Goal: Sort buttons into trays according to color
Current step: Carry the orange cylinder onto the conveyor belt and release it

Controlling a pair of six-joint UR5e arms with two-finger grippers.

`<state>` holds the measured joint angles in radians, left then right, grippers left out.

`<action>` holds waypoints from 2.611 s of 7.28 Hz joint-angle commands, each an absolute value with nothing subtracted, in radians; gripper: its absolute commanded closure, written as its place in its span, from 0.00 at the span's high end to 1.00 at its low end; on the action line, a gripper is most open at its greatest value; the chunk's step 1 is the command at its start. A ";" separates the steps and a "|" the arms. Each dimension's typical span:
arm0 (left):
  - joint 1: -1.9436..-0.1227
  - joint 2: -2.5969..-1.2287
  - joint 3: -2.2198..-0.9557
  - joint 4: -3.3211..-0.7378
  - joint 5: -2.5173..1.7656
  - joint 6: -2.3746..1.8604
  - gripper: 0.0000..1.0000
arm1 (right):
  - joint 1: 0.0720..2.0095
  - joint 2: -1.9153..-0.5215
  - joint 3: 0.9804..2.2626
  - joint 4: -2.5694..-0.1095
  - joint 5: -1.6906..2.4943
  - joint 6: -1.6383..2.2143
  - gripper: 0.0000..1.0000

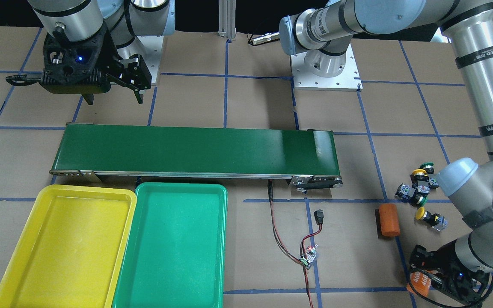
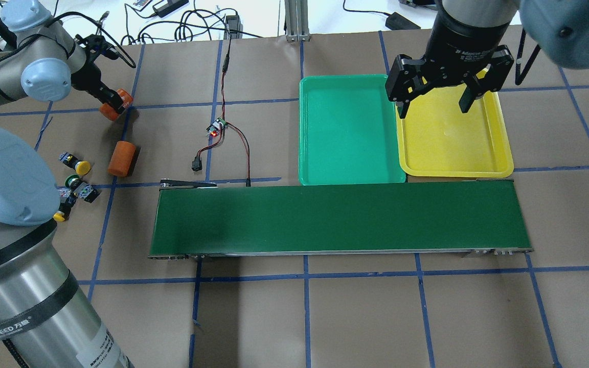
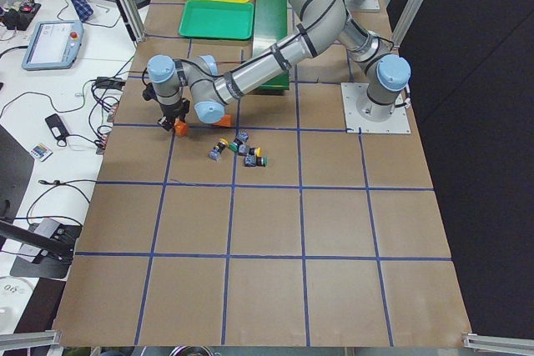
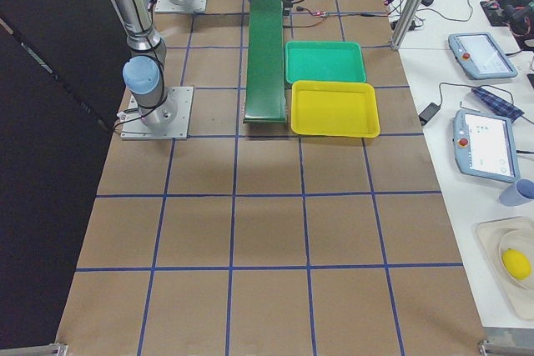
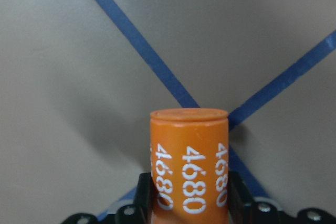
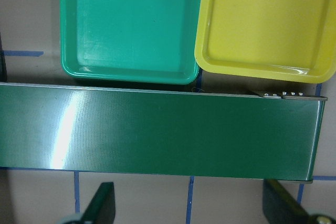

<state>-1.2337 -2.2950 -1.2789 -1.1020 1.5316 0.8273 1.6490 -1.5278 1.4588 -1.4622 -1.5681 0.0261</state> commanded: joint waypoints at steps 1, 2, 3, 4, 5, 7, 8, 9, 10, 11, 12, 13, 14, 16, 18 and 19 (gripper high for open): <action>-1.290 -2.100 -1.447 -1.180 1.528 0.647 0.00 | 1.649 -1.528 1.459 -1.462 -1.568 0.026 1.00; -1.363 -1.995 -1.545 -1.180 1.526 0.700 0.00 | 1.648 -1.526 1.459 -1.462 -1.569 0.026 1.00; -1.431 -1.883 -1.663 -1.189 1.532 0.760 0.00 | 1.647 -1.526 1.459 -1.462 -1.569 0.026 1.00; -1.468 -1.783 -1.775 -1.189 1.528 0.787 0.00 | 1.647 -1.526 1.459 -1.462 -1.569 0.026 1.00; -1.501 -1.707 -1.875 -1.180 1.523 0.864 0.00 | 1.647 -1.526 1.459 -1.462 -1.569 0.025 1.00; -1.568 -1.626 -1.979 -1.161 1.537 0.975 0.00 | 1.646 -1.526 1.459 -1.462 -1.569 0.025 1.00; -1.578 -1.602 -2.009 -1.164 1.536 0.979 0.00 | 1.647 -1.526 1.459 -1.462 -1.569 0.025 1.00; -1.585 -1.585 -2.054 -1.161 1.539 0.980 0.01 | 1.646 -1.526 1.459 -1.462 -1.569 0.025 1.00; -1.585 -1.577 -2.095 -1.143 1.539 0.971 0.36 | 1.646 -1.526 1.459 -1.462 -1.569 0.025 1.00; -1.585 -1.572 -2.109 -1.114 1.536 0.957 0.57 | 1.646 -1.526 1.459 -1.462 -1.569 0.026 1.00; -1.583 -1.569 -2.109 -1.103 1.529 0.966 1.00 | 1.646 -1.528 1.459 -1.463 -1.569 0.026 1.00; -1.582 -1.565 -2.093 -1.092 1.531 0.974 1.00 | 1.646 -1.528 1.459 -1.463 -1.568 0.026 1.00; -1.566 -1.557 -2.057 -1.097 1.528 0.976 1.00 | 1.646 -1.528 1.459 -1.462 -1.569 0.026 1.00; -1.447 -1.586 -1.973 -1.144 1.528 0.977 1.00 | 1.647 -1.528 1.459 -1.462 -1.569 0.026 1.00; -1.250 -1.668 -1.932 -1.129 1.528 0.973 1.00 | 1.647 -1.528 1.459 -1.462 -1.569 0.026 1.00; -1.191 -1.739 -1.840 -1.131 1.528 0.962 1.00 | 1.649 -1.528 1.459 -1.462 -1.568 0.026 1.00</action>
